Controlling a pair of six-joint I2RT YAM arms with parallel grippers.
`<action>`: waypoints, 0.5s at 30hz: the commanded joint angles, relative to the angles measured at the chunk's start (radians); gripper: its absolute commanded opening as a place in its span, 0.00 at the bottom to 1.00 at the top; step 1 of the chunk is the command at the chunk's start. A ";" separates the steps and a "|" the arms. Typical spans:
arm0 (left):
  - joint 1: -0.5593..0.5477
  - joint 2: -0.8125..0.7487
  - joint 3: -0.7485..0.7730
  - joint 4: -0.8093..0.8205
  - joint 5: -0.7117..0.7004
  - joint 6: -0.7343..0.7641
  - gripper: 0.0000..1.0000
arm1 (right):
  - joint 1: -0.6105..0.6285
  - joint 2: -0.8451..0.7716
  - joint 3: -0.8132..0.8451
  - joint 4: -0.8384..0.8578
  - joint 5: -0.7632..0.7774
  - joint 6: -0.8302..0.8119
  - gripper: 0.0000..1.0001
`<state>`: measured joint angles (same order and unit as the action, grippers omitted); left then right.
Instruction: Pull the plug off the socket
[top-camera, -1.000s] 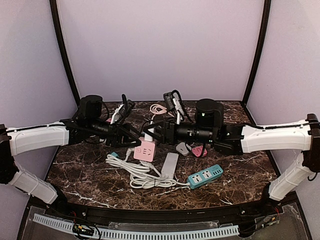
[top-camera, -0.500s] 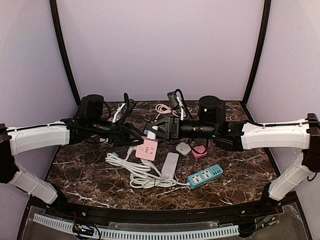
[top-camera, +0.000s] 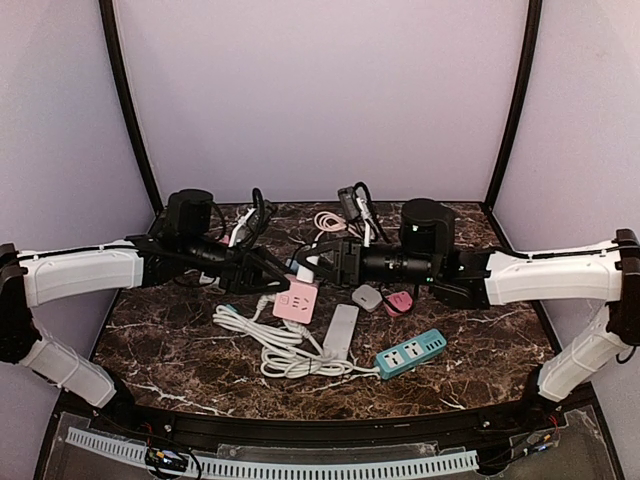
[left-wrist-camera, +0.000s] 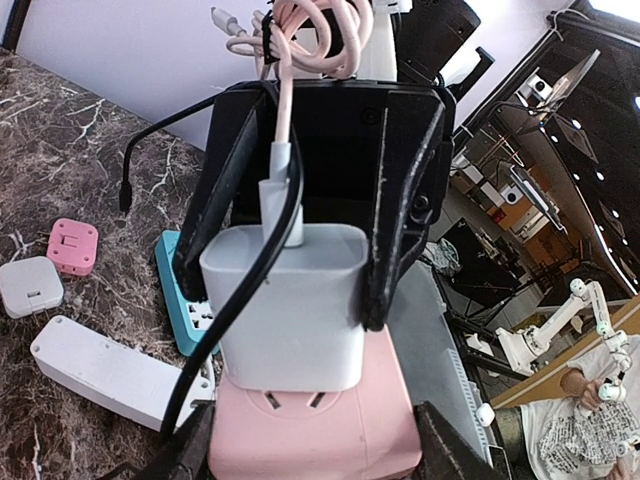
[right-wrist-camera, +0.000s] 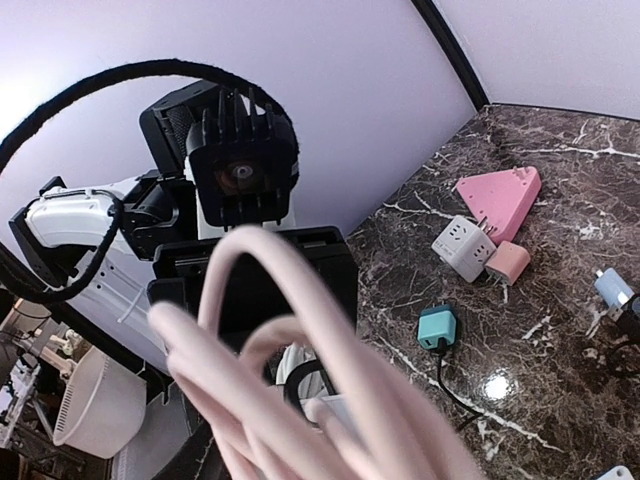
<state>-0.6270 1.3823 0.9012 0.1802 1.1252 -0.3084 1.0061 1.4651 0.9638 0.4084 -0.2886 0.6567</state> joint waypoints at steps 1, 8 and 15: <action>0.017 -0.011 0.044 -0.078 -0.007 0.011 0.01 | 0.036 -0.080 0.028 -0.008 0.152 -0.152 0.00; 0.018 -0.004 0.051 -0.099 -0.016 0.023 0.01 | 0.093 -0.098 0.053 -0.072 0.244 -0.274 0.00; 0.018 -0.004 0.051 -0.102 -0.019 0.027 0.01 | 0.105 -0.102 0.071 -0.121 0.317 -0.280 0.00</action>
<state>-0.6323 1.3838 0.9283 0.1528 1.1446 -0.2005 1.1023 1.4086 0.9913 0.3031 -0.0914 0.4686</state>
